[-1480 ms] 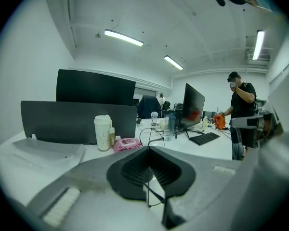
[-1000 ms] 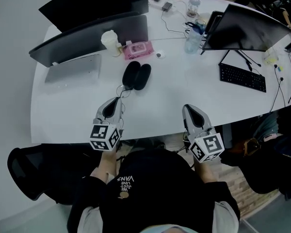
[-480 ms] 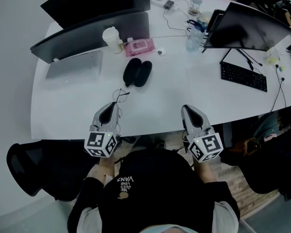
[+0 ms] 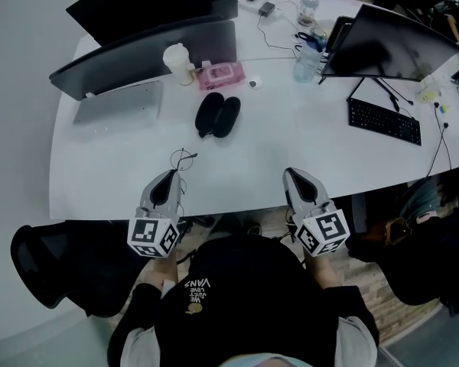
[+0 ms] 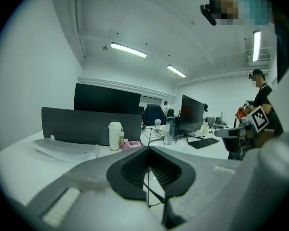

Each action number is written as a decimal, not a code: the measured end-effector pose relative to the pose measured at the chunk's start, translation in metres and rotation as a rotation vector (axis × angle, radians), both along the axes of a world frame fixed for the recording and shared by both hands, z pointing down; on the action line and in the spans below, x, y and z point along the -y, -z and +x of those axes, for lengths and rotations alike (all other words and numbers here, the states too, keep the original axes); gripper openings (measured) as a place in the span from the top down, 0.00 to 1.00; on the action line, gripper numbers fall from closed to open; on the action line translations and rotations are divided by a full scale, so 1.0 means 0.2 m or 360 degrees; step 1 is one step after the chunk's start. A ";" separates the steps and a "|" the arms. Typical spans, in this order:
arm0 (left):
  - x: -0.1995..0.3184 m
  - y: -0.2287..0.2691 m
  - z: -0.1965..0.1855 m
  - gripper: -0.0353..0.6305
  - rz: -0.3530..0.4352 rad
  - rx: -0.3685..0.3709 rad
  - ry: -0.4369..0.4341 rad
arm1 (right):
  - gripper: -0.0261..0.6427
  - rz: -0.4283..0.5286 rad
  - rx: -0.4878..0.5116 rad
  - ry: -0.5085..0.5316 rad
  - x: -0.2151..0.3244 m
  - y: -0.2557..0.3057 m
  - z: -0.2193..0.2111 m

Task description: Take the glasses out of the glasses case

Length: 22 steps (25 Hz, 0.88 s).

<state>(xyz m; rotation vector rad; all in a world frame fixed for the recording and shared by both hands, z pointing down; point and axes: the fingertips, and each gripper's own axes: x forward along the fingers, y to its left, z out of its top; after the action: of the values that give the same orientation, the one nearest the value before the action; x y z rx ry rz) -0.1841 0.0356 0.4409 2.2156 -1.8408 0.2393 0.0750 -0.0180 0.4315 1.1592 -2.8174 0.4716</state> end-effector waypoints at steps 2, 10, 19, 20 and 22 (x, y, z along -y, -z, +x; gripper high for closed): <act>-0.02 0.01 0.00 0.94 -0.0004 -0.0003 0.0000 | 0.96 -0.0007 -0.0005 0.0006 -0.01 0.00 0.00; -0.04 0.03 0.03 0.94 0.0009 -0.0021 -0.0031 | 0.96 -0.0009 -0.0020 0.0029 -0.01 -0.02 -0.04; -0.05 0.07 0.04 0.94 0.0042 -0.0033 -0.0048 | 0.96 0.0004 -0.0045 0.0035 -0.01 -0.02 -0.06; -0.05 0.08 0.04 0.94 0.0044 -0.0034 -0.0050 | 0.96 0.0006 -0.0050 0.0035 -0.01 -0.02 -0.06; -0.05 0.08 0.05 0.94 0.0048 -0.0036 -0.0054 | 0.97 0.0005 -0.0052 0.0033 -0.01 -0.02 -0.06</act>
<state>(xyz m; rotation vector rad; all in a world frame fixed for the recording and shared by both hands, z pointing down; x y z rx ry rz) -0.1749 0.0456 0.4250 2.2616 -1.8083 0.1928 0.0626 -0.0159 0.4365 1.1262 -2.8005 0.4427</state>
